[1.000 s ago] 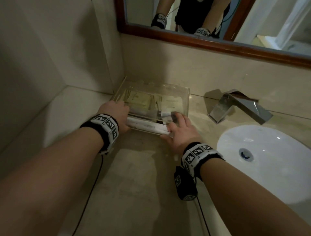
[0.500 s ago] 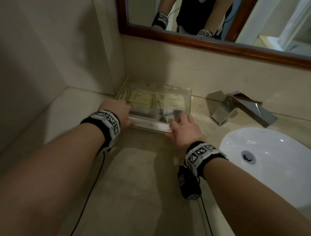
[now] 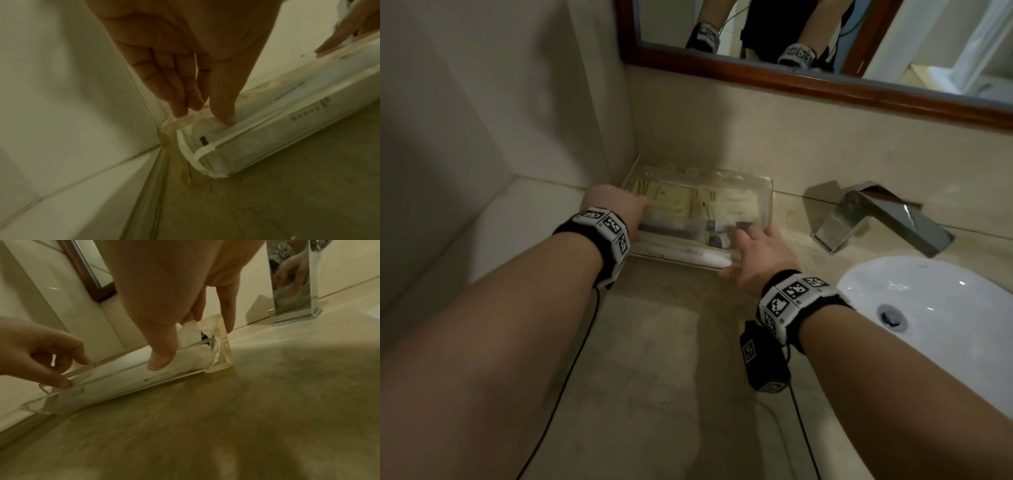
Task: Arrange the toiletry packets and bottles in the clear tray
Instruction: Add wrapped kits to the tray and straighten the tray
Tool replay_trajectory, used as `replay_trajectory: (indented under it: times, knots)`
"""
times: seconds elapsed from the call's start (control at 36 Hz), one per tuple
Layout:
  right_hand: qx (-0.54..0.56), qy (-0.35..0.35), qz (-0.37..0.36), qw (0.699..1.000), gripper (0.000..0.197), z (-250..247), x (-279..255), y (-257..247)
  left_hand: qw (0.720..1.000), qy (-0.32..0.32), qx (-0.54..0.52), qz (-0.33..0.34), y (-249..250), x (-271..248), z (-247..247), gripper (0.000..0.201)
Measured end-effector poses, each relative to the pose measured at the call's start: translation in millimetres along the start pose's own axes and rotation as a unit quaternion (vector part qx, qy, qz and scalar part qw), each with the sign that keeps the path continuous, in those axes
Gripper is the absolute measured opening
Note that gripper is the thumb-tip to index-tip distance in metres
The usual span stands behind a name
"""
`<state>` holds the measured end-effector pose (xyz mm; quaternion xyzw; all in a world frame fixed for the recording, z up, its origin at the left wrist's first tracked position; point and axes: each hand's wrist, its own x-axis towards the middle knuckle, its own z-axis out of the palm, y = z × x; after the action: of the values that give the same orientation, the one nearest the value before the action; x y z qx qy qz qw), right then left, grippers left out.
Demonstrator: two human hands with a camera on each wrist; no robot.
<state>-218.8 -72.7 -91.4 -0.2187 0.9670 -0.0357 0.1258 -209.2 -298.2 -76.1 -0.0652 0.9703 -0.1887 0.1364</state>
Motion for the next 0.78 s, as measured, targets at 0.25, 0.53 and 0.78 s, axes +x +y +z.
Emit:
replay_trajectory:
  times: [0.25,0.53,0.78]
  knots:
    - [0.138,0.077,-0.018,0.987,0.003,13.1,-16.4,25.0,0.999,0.040,0.007,-0.008,5.6,-2.9,2.9,0.032]
    - [0.100,0.088,0.010,0.991,0.013,24.3,-4.5,28.7,0.999,0.029,0.012,-0.018,10.0,-3.9,5.0,0.024]
    - [0.022,0.099,0.029,0.994,0.034,12.1,-8.7,13.0,0.997,0.070,0.002,-0.024,11.7,-1.4,13.2,0.029]
